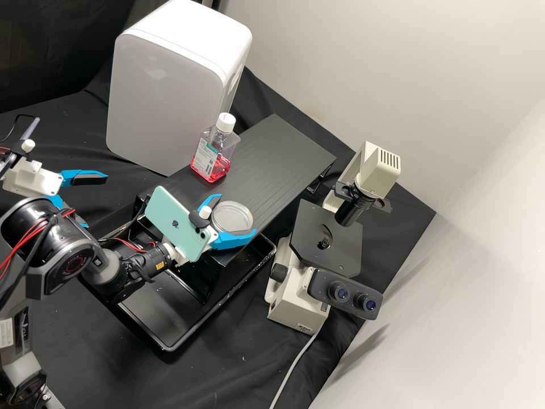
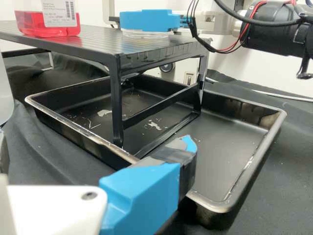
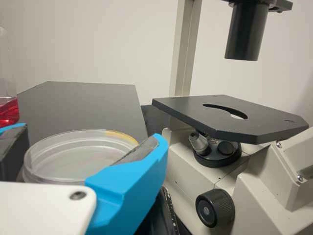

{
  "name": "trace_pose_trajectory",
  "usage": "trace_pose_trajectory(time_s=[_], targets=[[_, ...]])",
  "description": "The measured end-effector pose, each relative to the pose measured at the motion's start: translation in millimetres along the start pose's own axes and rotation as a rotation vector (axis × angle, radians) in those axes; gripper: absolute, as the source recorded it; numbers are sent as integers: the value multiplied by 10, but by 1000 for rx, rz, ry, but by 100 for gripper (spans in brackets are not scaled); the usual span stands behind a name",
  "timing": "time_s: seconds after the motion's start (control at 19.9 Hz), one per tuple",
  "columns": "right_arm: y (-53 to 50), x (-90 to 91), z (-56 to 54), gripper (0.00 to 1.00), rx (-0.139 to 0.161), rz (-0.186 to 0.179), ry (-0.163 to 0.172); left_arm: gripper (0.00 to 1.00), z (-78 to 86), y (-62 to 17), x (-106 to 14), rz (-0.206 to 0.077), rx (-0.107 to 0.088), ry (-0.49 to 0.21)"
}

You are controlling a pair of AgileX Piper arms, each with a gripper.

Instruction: Remove the lid from the petri dish

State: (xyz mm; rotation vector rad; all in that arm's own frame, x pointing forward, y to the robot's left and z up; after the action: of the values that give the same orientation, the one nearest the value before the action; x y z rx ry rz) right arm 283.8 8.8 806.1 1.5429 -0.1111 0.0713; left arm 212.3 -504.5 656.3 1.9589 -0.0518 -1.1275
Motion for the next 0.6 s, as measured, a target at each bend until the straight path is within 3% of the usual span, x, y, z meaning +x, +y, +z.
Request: trace_pose_trajectory(time_s=[0.6], targets=[[24, 2, 25, 0, -8, 9, -9, 100, 8, -2, 3, 0, 0, -2]])
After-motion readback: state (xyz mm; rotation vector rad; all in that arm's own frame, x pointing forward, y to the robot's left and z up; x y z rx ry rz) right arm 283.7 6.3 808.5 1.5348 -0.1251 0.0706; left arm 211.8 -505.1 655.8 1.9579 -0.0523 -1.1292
